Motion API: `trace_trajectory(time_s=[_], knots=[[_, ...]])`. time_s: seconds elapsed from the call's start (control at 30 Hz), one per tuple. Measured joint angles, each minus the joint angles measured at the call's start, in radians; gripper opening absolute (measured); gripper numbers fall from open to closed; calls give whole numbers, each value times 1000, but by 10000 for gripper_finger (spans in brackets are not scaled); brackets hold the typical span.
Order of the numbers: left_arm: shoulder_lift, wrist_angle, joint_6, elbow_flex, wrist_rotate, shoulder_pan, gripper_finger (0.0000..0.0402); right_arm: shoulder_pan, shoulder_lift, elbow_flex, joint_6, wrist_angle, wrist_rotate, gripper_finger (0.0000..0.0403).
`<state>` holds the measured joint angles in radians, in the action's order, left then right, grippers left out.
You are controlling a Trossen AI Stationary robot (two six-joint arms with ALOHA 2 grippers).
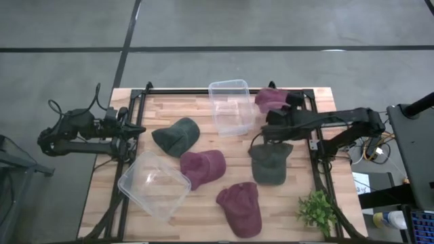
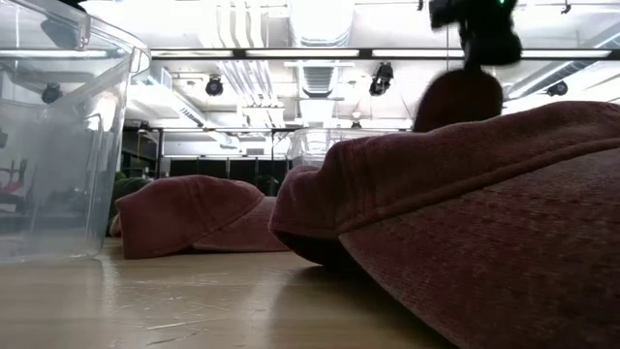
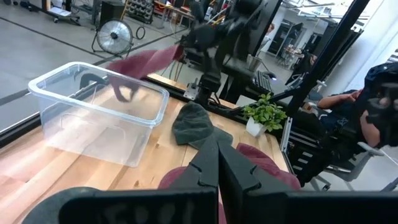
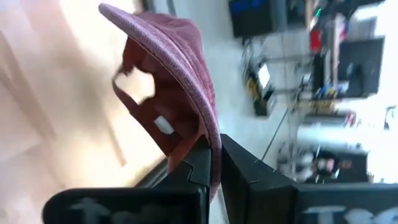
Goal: Pick & Place hat
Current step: Put the dark red cap into the top transparent bin
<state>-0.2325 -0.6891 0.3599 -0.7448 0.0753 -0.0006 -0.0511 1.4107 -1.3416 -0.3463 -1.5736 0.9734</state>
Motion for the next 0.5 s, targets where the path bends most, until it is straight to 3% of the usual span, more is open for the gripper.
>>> trace_trajectory(time_s=[0.3,0.5], knots=[[0,0,0,0,0,0,0,-5,98,-344,377,6,188,12],[0,0,0,0,0,0,0,-6,263,-578,484,22,201,12]])
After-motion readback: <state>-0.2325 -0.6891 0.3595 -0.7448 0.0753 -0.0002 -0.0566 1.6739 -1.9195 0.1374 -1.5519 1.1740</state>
